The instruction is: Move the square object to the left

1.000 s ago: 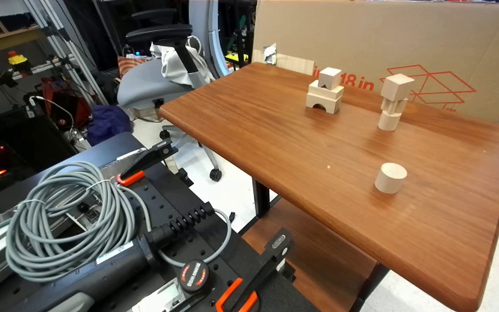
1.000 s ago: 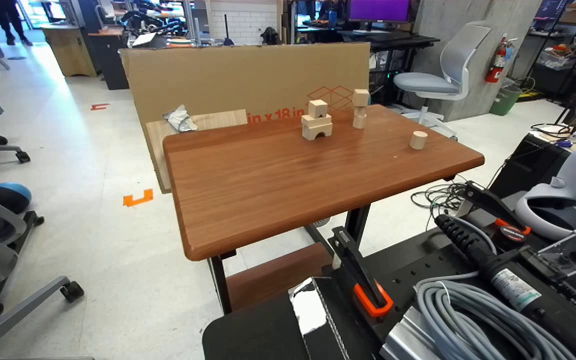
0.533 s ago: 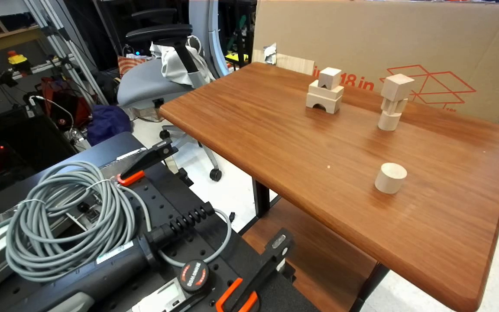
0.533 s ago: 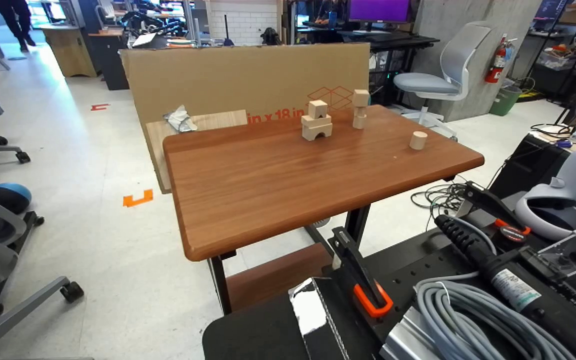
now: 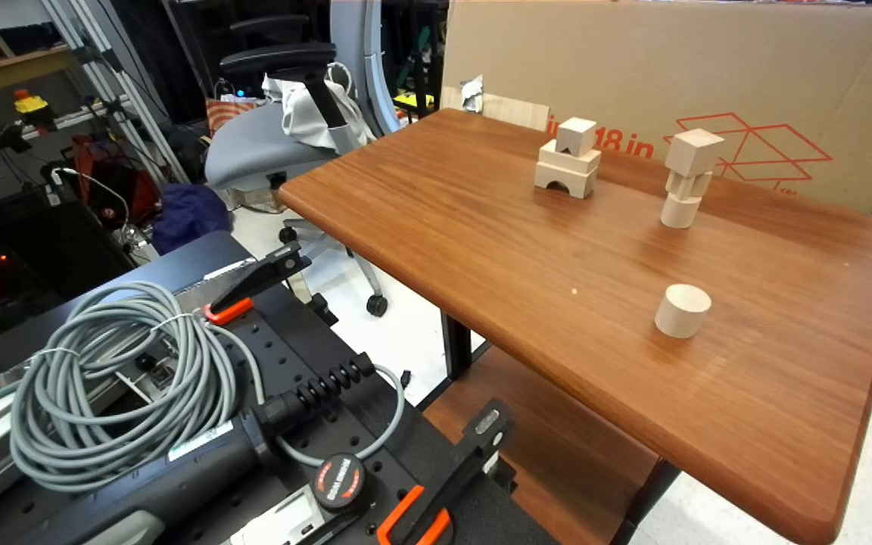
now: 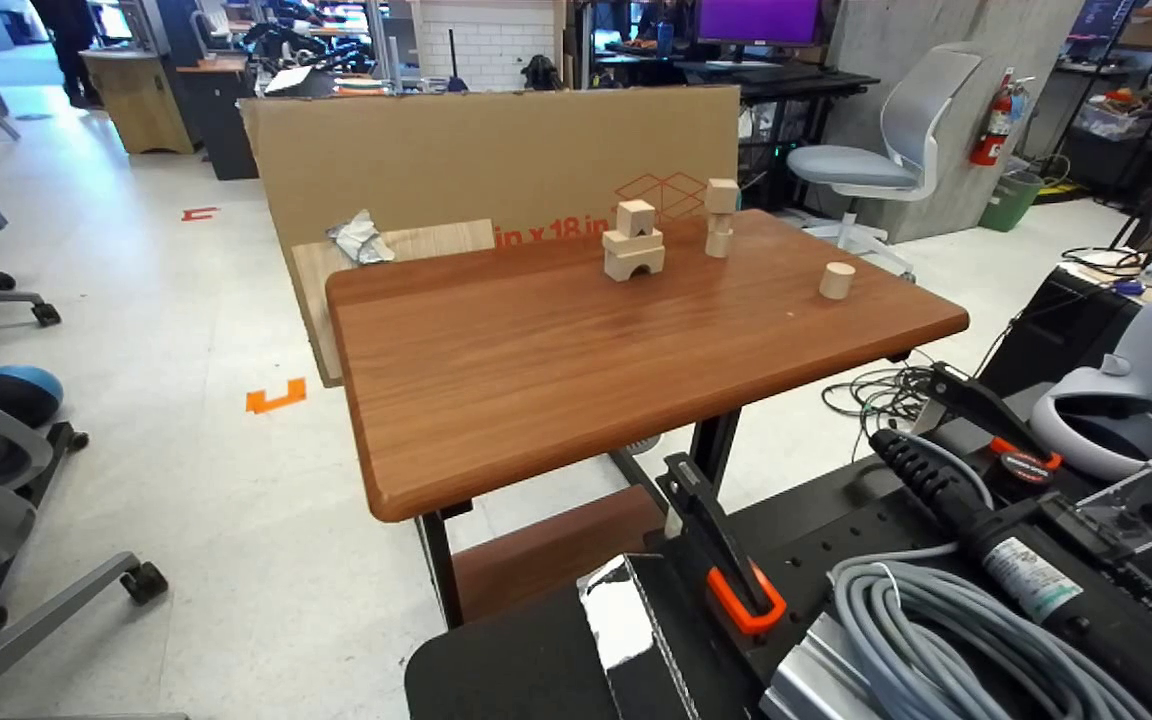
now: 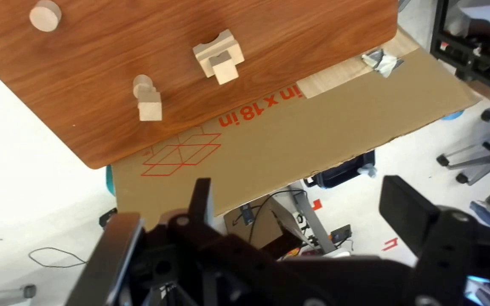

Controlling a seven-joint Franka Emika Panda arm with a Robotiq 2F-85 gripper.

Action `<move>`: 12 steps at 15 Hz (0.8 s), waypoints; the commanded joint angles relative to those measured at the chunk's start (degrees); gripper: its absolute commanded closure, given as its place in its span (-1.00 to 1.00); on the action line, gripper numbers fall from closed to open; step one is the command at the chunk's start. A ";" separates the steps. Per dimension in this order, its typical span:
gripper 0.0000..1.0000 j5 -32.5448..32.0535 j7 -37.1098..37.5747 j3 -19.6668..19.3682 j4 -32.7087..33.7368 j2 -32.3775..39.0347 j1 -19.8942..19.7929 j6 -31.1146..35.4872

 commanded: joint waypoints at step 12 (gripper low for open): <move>-1.00 0.52 1.53 -3.67 9.35 20.50 -4.55 6.66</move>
